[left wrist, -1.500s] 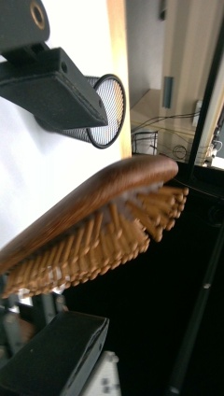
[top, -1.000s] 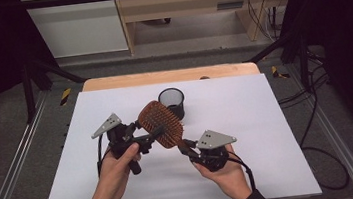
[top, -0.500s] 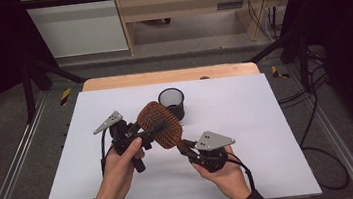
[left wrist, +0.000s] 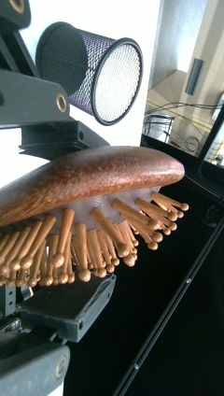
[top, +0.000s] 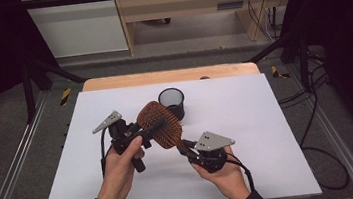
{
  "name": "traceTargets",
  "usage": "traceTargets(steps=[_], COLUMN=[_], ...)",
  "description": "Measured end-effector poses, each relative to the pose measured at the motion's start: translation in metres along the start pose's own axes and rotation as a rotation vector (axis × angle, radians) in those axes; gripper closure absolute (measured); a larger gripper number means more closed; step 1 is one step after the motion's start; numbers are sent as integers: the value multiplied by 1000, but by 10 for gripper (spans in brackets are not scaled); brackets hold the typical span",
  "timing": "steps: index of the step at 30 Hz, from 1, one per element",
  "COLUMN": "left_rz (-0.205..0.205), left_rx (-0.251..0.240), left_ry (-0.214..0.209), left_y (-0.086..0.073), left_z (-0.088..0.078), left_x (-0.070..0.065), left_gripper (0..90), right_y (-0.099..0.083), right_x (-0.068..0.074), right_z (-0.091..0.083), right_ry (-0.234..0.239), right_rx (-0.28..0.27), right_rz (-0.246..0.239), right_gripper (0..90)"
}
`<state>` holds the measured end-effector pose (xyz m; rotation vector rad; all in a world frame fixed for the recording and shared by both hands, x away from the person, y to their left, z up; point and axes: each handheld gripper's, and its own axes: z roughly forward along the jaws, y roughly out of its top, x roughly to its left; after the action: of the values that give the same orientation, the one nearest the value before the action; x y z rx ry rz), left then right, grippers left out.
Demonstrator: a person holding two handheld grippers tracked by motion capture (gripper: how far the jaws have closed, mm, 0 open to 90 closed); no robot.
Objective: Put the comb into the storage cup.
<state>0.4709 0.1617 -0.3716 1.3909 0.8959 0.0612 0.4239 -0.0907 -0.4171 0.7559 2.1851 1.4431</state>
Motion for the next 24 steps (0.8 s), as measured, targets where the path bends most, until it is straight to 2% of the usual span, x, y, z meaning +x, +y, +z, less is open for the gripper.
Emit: traceTargets(steps=[5,6,11,18,24], left_rz=[-5,-8,-10,-26,-23], left_rx=[11,11,19,21,30], left_ry=[-12,-15,-4,9,8], left_y=[0,0,-1,-2,-4], left_z=[0,0,0,-1,3], left_x=[0,0,-4,-5,-8], left_gripper=[396,428,476,502,509], right_y=[-2,-2,-4,-6,-9], right_x=[0,1,2,3,1], right_z=[1,2,5,8,9], right_ry=[2,-1,-2,14,27], right_rx=[7,13,26,35,40], right_rz=[-2,-4,-6,4,19], right_gripper=[729,729,729,729,728])
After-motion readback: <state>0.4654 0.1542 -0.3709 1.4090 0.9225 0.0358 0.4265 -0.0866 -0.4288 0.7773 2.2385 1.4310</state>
